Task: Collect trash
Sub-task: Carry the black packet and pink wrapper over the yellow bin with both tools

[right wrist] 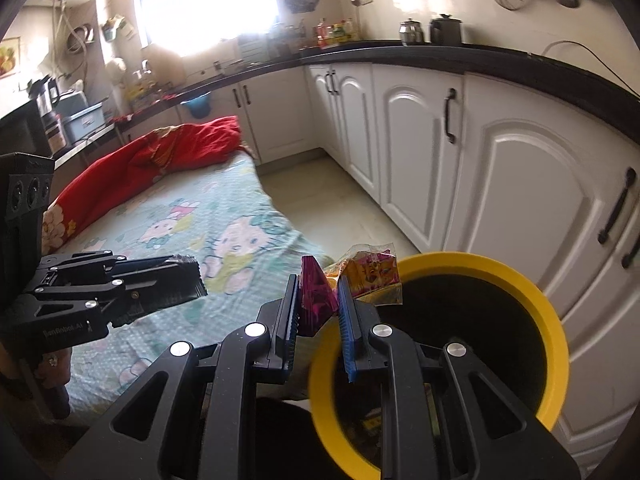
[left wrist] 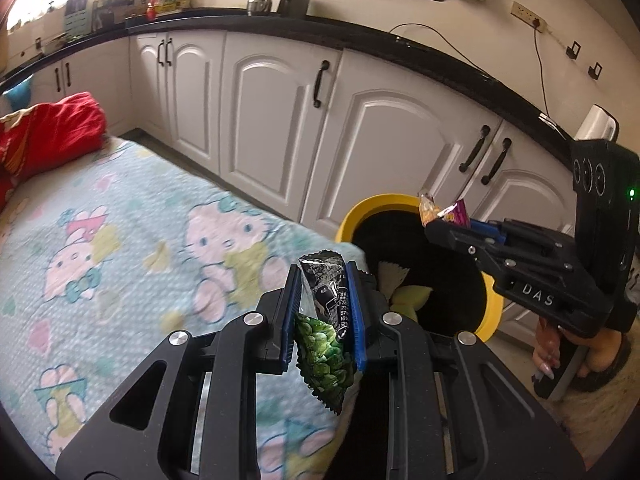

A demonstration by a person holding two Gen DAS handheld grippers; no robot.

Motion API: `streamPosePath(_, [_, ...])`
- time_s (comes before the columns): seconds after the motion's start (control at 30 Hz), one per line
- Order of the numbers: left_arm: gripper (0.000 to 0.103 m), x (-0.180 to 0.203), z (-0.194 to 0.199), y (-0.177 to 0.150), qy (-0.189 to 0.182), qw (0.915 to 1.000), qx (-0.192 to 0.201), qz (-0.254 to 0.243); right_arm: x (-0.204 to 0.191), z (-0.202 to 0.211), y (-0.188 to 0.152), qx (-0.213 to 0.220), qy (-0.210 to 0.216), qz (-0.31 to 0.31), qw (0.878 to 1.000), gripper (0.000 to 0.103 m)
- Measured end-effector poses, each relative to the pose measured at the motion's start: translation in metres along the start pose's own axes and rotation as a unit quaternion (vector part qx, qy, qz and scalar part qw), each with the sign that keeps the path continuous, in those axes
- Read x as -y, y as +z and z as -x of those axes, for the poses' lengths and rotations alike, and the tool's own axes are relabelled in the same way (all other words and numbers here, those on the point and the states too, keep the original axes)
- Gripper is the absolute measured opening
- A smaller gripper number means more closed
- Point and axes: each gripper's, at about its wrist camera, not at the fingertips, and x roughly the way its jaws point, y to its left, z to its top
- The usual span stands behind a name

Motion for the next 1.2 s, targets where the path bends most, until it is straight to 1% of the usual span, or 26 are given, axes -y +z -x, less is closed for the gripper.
streamPosePath(0.6, [0.016, 0.051, -0.033, 0.017, -0.035, 0.9992, 0.002, -0.017, 0.045, 0.019, -0.034, -0.007, -0.034, -0.056, 0.998, 0.018])
streamPosePath(1.2, [0.017, 0.086, -0.070, 0.024, -0.053, 0.9980, -0.015, -0.030, 0.068, 0.028, -0.067, -0.020, -0.043, -0.092, 0.995, 0.018])
